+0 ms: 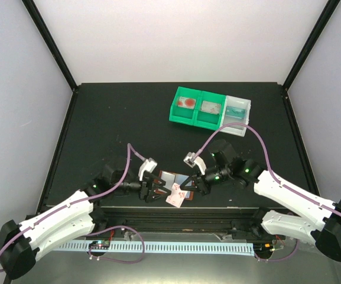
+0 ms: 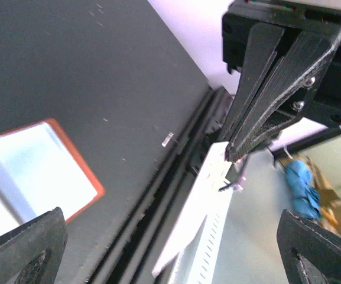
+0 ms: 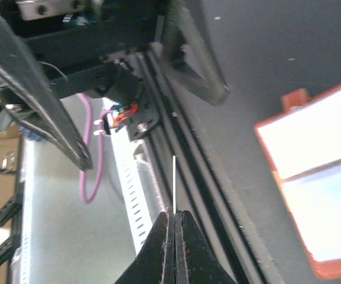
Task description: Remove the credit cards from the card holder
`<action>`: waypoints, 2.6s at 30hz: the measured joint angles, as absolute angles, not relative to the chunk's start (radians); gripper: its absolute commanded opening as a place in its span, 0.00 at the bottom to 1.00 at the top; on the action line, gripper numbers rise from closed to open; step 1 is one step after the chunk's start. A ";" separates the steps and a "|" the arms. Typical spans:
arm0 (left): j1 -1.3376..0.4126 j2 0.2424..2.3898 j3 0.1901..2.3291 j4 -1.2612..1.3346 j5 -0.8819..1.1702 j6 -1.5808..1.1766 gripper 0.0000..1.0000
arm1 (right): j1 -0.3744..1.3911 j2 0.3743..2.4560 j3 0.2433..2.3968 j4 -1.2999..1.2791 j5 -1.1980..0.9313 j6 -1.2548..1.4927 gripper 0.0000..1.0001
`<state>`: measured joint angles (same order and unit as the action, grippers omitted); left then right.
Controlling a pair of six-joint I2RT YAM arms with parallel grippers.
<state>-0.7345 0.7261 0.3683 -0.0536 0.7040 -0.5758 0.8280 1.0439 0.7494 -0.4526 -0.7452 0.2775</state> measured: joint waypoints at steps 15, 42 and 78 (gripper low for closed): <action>-0.734 0.694 0.389 -0.246 0.302 -0.601 0.99 | 0.597 1.033 0.802 -0.440 -0.366 0.433 0.01; -0.733 0.868 0.320 -0.102 0.261 -0.610 0.99 | 0.298 1.549 1.110 -0.118 0.028 0.646 0.01; -0.730 0.733 0.301 -0.167 0.295 -0.587 0.99 | 0.290 2.122 1.492 0.080 0.121 0.875 0.01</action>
<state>-0.7303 0.7330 0.3012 -0.1669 0.2947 -0.5865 0.2901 2.1223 1.4918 0.0799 0.1207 0.8749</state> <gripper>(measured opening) 0.990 0.013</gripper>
